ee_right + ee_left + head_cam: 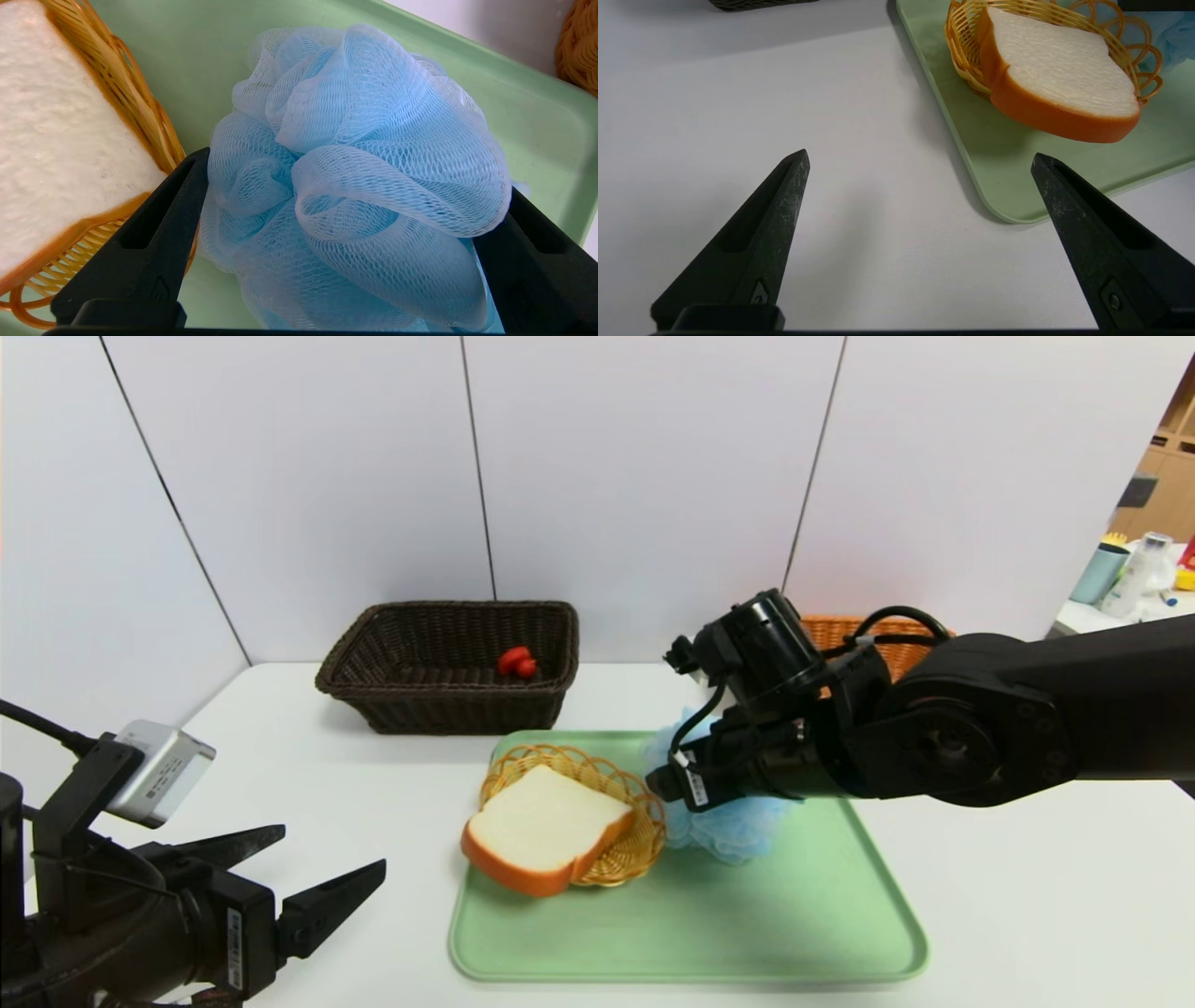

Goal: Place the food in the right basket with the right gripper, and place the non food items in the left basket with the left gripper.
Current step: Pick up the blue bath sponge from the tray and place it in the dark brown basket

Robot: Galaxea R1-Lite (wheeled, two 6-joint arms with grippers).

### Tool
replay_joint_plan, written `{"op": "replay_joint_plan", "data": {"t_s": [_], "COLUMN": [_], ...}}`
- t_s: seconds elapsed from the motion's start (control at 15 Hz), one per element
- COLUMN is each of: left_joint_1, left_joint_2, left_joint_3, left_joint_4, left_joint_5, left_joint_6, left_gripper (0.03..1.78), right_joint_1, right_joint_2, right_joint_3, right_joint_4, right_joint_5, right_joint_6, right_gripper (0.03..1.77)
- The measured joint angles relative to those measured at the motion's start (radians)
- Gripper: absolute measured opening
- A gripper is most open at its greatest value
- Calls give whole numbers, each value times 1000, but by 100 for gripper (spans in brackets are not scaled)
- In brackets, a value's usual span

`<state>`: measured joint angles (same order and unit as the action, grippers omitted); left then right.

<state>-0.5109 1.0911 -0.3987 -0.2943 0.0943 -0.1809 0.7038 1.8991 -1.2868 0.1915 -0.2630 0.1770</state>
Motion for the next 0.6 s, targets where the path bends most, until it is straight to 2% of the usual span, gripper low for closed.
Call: {"op": "replay_joint_plan", "data": {"t_s": [0.07, 0.27, 0.53, 0.6], "left_joint_1": [0, 0, 0, 0], "left_joint_2": [0, 0, 0, 0], "left_joint_3": [0, 0, -1, -1], "left_joint_4": [0, 0, 0, 0], "left_joint_5": [0, 0, 0, 0], "left_joint_6": [0, 0, -1, 0], "left_gripper": [169, 169, 169, 169], "right_joint_1": [0, 0, 0, 0], "right_joint_2": [1, 2, 0, -1], "right_joint_3": [3, 4, 3, 3], "right_joint_4": [-6, -9, -10, -10], "right_joint_5": [-1, -2, -3, -4], "right_joint_6": [-1, -3, -5, -6], "right_gripper": [163, 115, 75, 38]}}
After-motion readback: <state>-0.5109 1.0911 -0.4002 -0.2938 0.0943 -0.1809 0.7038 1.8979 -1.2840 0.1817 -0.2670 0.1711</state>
